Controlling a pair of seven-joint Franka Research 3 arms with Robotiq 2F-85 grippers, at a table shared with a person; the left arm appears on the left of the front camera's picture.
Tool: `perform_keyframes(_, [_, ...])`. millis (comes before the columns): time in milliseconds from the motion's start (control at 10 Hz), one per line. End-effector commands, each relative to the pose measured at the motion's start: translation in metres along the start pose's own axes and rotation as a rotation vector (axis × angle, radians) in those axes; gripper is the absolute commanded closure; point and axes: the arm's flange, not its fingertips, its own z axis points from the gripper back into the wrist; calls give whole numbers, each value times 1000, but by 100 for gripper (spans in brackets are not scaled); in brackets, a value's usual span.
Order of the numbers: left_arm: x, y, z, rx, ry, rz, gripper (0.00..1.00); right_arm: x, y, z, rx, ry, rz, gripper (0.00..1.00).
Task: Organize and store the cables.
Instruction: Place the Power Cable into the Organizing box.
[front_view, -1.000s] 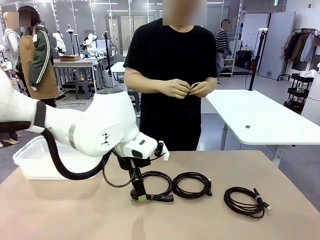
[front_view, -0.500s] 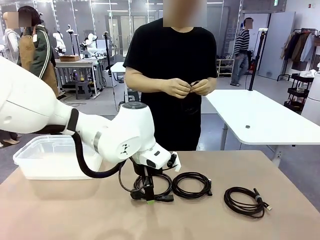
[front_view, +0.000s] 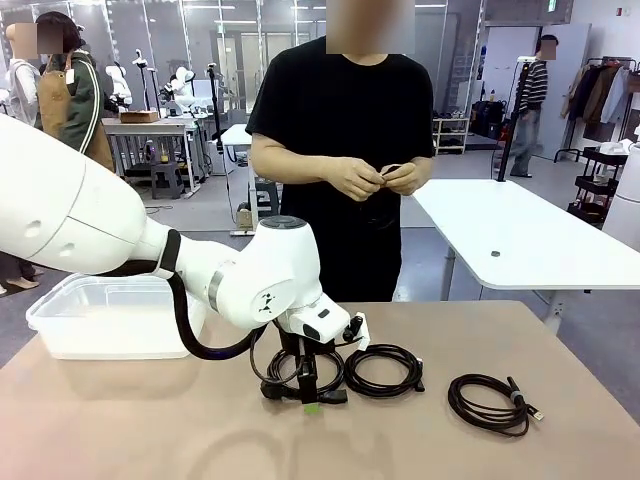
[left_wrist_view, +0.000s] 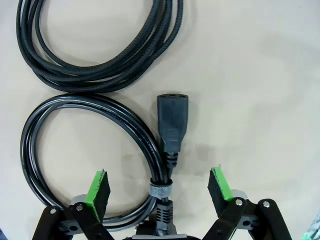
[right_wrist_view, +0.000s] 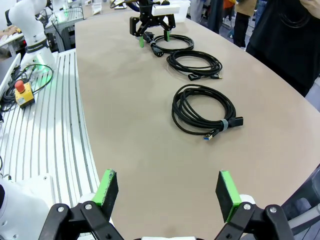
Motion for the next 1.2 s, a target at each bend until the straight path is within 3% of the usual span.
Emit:
perform_keyframes(0, [5,9,-1,-30,35,-11,0,3,0,1,-5,-11,3,0])
perform_keyframes(100, [5,11,-4,-31,59,-8,15,3,0,1,-5,-11,3,0])
perform_keyframes(400, [6,10,-4,-43,66,-12,100,3,0,1,-5,-11,3,0])
perform_keyframes(800, [2,12,0,-27,85,14,100,3,0,1,-5,-11,3,0])
perform_keyframes(1100, [-3,5,35,-83,60,-14,100,3,0,1,-5,-11,3,0])
